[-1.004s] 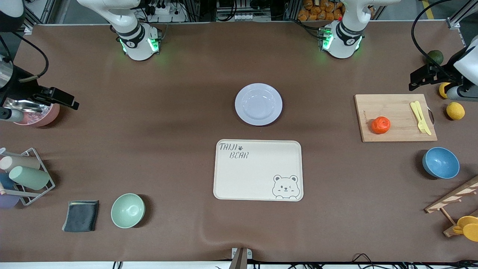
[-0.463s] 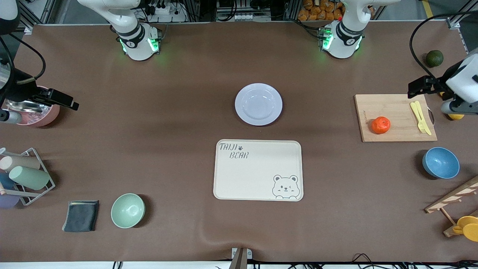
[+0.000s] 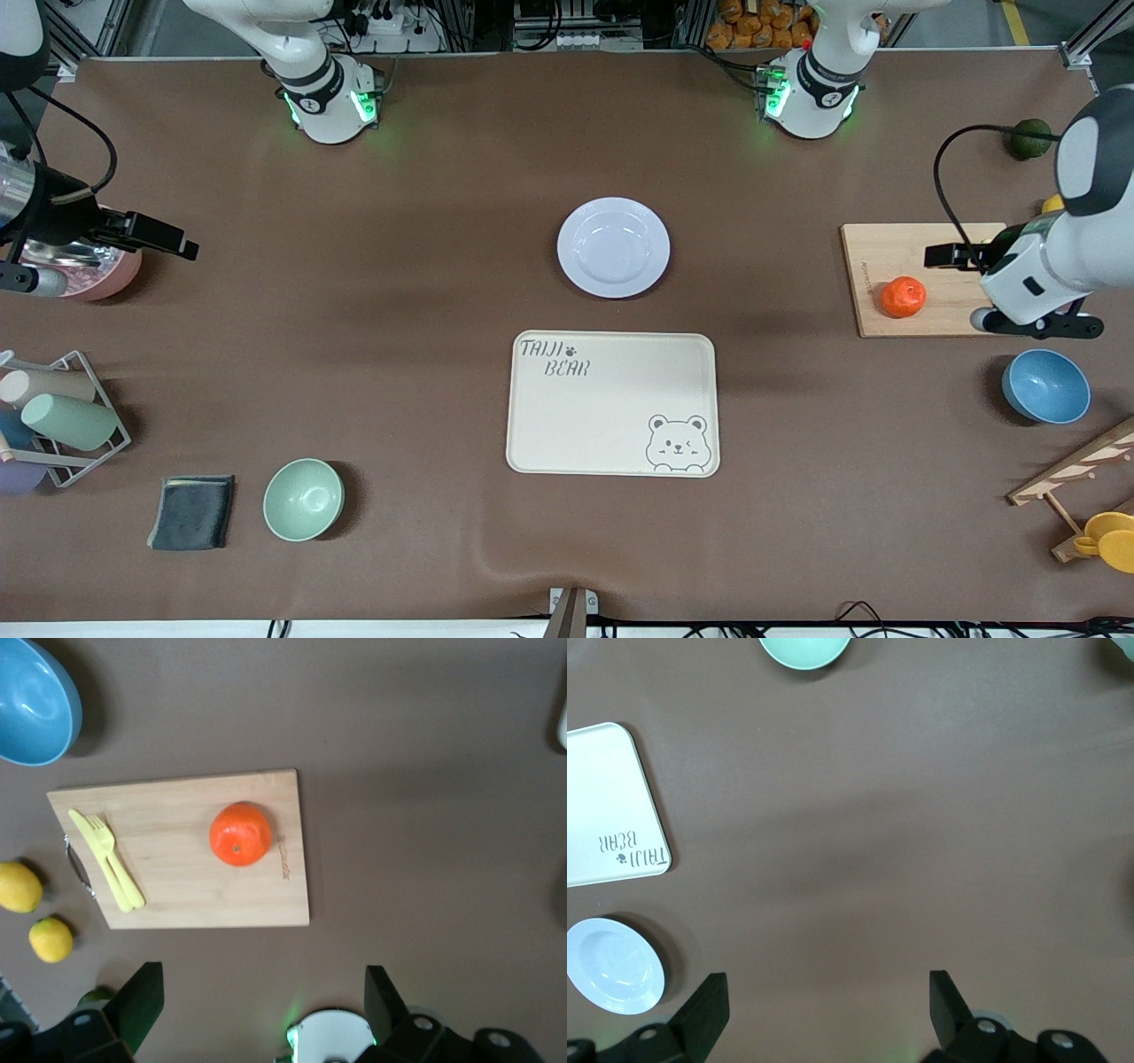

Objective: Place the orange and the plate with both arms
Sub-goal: 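Lower the left gripper and grasp the orange while the right gripper extends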

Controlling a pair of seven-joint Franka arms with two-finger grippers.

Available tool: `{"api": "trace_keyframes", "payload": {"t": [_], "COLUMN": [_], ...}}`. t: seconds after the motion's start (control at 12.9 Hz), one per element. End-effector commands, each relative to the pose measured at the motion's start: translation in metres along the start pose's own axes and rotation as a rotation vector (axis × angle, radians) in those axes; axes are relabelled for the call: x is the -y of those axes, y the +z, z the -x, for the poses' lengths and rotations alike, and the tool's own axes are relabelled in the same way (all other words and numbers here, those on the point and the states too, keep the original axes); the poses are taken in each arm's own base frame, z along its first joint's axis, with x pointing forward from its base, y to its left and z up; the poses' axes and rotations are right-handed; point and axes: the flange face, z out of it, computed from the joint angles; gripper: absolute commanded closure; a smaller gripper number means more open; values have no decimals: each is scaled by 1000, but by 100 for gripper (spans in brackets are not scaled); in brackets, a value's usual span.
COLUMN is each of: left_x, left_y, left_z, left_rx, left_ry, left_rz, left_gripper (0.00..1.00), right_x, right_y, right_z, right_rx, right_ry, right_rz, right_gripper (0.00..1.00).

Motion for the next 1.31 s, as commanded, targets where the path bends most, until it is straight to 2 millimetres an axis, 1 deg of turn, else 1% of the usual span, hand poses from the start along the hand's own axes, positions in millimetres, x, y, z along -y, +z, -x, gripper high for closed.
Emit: {"api": "trace_keyframes", "payload": {"t": [0.0,0.31,0.39,0.46,0.54,0.62,0.77,0.85,0.93,1.08,1.24], "left_x": [8,-1,-2,2,3,3,20,22,20,19,19], "left_y": [37,115,132,143,155,166,196,209,218,228,241], "left_z": [13,27,30,32,33,34,37,36,35,31,25], "left_rx": [-48,-141,-158,-180,-190,-192,-194,-200,-207,-195,-182], "left_ry": [-2,16,19,16,28,53,50,55,64,89,138], "left_rz": [-18,-14,-13,-14,-36,-68,-75,-69,-69,-78,-121], "left_gripper": [0,0,0,0,0,0,0,0,0,0,0], "right_x": [-7,1,-1,-2,-8,-8,-8,-7,-5,-3,1], "right_y": [3,16,18,22,29,31,37,38,43,53,58], "right_z": [-1,-3,-4,-4,-4,-4,-3,-3,-3,1,4], "right_rx": [35,95,103,118,138,146,152,149,153,134,129], "right_ry": [2,8,19,29,48,55,64,67,74,94,104], "right_rz": [-76,-169,-193,-233,-276,-310,-326,-347,-378,-417,-449], "right_gripper": [0,0,0,0,0,0,0,0,0,0,0]}}
